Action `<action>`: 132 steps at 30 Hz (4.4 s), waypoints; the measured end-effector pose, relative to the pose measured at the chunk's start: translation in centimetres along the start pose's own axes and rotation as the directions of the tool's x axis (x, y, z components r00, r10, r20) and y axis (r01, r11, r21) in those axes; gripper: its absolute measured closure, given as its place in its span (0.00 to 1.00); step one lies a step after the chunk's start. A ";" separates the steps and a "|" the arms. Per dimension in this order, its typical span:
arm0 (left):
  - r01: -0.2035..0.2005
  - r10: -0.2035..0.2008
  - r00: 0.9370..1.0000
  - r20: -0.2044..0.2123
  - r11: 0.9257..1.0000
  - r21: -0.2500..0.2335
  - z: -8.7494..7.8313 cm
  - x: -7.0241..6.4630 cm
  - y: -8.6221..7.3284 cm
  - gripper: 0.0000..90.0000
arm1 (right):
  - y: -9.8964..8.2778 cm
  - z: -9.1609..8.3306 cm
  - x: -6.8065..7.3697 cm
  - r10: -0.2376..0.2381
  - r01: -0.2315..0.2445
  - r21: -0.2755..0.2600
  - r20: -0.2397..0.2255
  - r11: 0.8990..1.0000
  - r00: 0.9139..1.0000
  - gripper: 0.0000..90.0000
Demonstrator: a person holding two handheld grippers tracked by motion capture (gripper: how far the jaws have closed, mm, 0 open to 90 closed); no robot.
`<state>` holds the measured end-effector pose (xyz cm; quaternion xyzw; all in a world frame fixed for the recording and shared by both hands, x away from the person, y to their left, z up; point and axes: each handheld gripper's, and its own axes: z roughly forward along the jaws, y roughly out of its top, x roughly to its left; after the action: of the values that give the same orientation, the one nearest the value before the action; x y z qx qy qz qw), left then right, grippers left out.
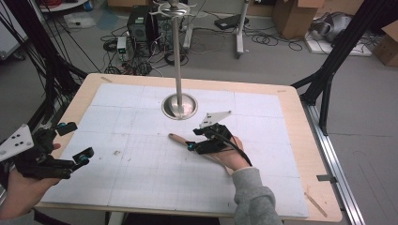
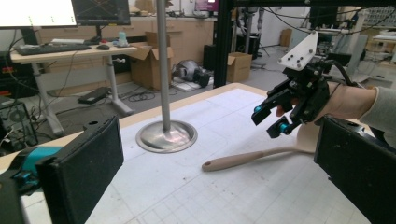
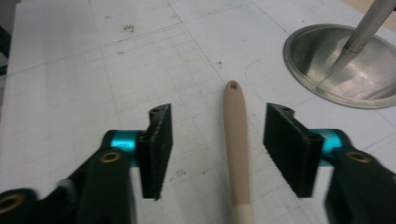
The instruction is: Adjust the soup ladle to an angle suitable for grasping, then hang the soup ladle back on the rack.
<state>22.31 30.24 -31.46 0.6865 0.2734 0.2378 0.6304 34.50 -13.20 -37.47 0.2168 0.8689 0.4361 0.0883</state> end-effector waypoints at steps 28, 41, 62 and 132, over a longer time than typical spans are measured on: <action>0.002 0.000 0.999 -0.032 0.999 0.046 -1.5 -0.3 -1.1 0.02 | -4.0 -4.3 -3.0 0.054 -0.053 -0.050 0.011 0.997 0.998 0.00; 0.004 -0.002 0.999 -0.042 0.999 0.047 -2.1 -0.4 -1.2 0.02 | -4.2 -3.2 -3.7 0.048 -0.048 0.037 -0.011 0.998 0.999 0.03; -0.003 0.005 0.999 -0.047 0.999 0.046 -2.3 -0.8 -1.0 0.02 | -3.9 -0.3 -2.5 -0.039 0.041 0.315 -0.013 0.948 0.999 0.30; -0.002 0.004 0.998 -0.056 0.999 0.036 -2.9 -0.6 -0.8 0.02 | -3.0 -6.8 -3.4 0.066 -0.069 0.061 0.060 0.996 0.996 0.86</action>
<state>19.89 32.03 -31.94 0.6911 0.2941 0.2529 0.6098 34.32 -21.20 -35.88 0.2613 0.8716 0.4046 0.0918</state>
